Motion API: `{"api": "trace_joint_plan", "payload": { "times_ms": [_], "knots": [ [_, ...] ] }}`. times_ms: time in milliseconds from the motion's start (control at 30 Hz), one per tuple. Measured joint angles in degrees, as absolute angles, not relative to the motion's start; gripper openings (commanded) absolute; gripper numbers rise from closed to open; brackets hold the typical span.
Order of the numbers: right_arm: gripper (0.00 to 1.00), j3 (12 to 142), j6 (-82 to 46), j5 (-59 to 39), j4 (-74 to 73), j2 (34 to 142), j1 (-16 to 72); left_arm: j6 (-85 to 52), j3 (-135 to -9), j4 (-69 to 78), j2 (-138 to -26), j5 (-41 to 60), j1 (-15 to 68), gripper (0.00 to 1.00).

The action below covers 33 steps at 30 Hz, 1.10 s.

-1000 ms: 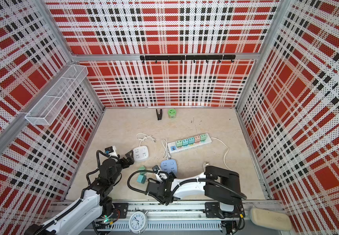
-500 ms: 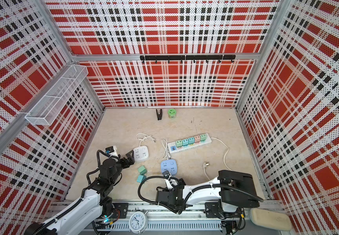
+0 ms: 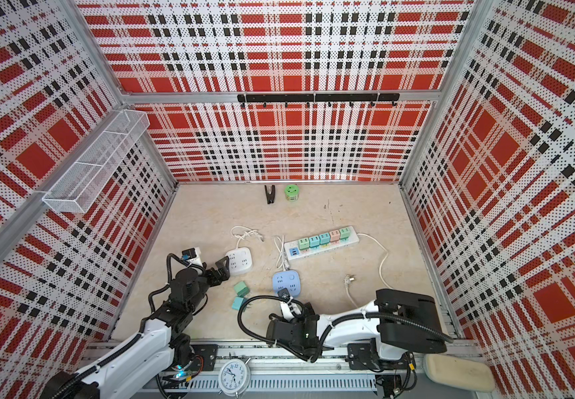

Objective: Insert the plug
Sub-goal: 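Lower the right gripper onto a teal adapter beside the blue strip, then close the right gripper on the teal adapter and lift it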

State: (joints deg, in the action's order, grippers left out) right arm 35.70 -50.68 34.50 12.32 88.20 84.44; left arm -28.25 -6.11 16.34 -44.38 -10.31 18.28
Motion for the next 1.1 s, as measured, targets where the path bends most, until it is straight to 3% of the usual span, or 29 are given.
{"api": "trace_joint_plan", "payload": {
  "times_ms": [167,500,833,1100],
  "knots": [
    [0.93,35.0,-51.0,33.9,8.1,90.1,83.1,-28.2,-6.1,16.4,-44.2,-10.1,18.3,0.99],
    [0.59,34.4,-50.6,35.0,3.0,91.7,82.2,-28.2,-6.1,16.7,-44.2,-10.0,18.3,0.99],
    [0.34,35.2,-50.3,35.7,1.8,93.2,82.2,-28.2,-6.1,16.7,-44.2,-10.1,18.3,0.99],
    [0.20,29.0,-41.3,37.8,1.6,80.3,81.1,-29.0,-6.2,13.3,-36.8,-8.0,16.0,0.99]
  ]
}}
